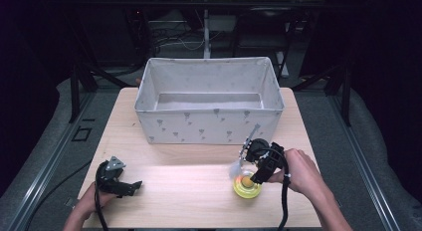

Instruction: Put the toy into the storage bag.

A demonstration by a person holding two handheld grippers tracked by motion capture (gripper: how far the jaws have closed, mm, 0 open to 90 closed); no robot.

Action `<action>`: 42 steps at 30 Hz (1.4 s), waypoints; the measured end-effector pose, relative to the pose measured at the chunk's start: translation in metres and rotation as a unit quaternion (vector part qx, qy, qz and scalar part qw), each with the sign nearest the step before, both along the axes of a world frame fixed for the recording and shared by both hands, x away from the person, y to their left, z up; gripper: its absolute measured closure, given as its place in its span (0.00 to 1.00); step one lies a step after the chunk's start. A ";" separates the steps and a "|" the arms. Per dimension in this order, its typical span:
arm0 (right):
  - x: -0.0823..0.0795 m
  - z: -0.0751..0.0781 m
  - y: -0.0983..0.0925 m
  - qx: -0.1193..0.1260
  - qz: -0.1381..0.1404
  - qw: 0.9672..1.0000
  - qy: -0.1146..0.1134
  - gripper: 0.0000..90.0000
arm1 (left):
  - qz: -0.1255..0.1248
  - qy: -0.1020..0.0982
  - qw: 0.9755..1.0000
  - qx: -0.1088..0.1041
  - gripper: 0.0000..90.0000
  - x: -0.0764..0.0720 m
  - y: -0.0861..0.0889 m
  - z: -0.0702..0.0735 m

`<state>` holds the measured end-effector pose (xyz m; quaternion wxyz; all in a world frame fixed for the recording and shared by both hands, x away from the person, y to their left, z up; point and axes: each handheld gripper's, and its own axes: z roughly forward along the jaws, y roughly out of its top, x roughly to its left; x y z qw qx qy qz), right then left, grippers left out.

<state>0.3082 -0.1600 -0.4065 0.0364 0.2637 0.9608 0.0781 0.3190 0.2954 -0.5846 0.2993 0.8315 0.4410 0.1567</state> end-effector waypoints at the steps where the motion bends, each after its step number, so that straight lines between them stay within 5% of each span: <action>1: 0.001 0.000 0.001 -0.002 0.003 1.000 0.003 0.60 | 0.000 0.000 1.000 0.000 0.00 0.000 0.000 0.000; 15: 0.005 0.000 0.006 -0.016 0.020 0.999 0.018 0.97 | -0.001 0.000 1.000 0.000 0.00 0.000 0.000 0.000; 42: 0.022 0.020 0.008 0.009 0.021 1.000 -0.005 0.98 | -0.002 -0.001 1.000 0.000 0.00 0.000 0.000 0.000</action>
